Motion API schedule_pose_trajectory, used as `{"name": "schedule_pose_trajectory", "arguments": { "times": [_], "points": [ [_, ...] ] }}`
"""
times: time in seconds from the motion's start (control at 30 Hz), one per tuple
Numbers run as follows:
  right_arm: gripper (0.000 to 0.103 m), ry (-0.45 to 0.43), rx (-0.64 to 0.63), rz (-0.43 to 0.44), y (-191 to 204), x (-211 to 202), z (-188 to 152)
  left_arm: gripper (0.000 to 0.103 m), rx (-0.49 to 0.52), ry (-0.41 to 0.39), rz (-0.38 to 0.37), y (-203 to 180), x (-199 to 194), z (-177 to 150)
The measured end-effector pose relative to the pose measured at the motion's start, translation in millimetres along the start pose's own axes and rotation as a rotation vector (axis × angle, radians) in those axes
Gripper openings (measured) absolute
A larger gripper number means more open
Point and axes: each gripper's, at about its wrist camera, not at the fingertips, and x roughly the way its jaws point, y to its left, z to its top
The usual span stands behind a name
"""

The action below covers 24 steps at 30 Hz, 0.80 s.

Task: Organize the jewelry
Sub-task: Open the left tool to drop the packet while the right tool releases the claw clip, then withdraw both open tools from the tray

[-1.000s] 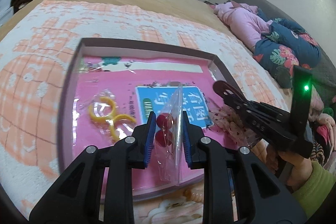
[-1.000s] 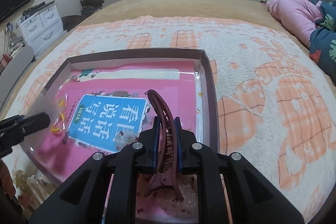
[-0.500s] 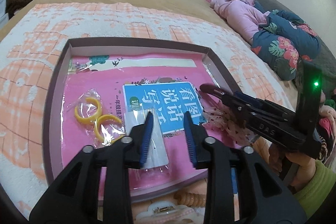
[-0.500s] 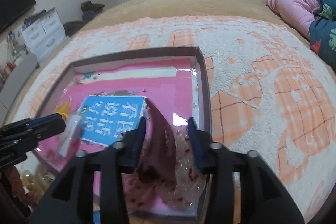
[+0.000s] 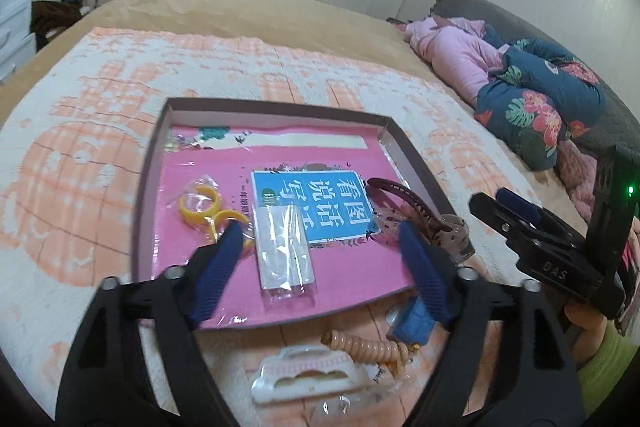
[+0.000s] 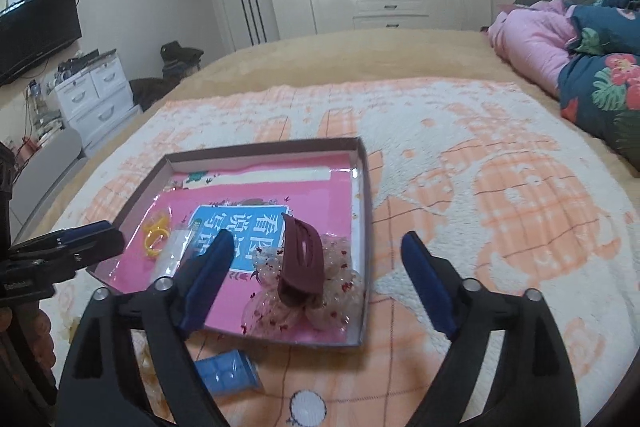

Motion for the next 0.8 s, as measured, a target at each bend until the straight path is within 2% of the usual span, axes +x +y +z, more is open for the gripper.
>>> {"name": "schedule_pose_trajectory", "arguments": {
  "times": [0.03, 0.1, 0.53, 0.8],
  "points": [
    [0.088, -0.010, 0.004, 0.000, -0.6, -5.2, -0.8, 0.085, -0.004, -0.016, 0.006, -0.3, -6.4, -0.3],
    [0.090, -0.026, 0.008, -0.004, -1.1, -12.7, -2.3, 0.092, -0.010, -0.047, 0.013, -0.8, -18.8, -0.1],
    [0.093, -0.161, -0.025, -0.037, 4.4, -72.8, -17.3, 0.092, 0.003, -0.136, 0.041, -10.9, -68.1, -10.9],
    [0.094, -0.182, -0.038, -0.018, 10.5, -98.3, -26.7, 0.092, 0.009, -0.161, 0.045, -15.8, -86.8, -20.1]
  ]
}}
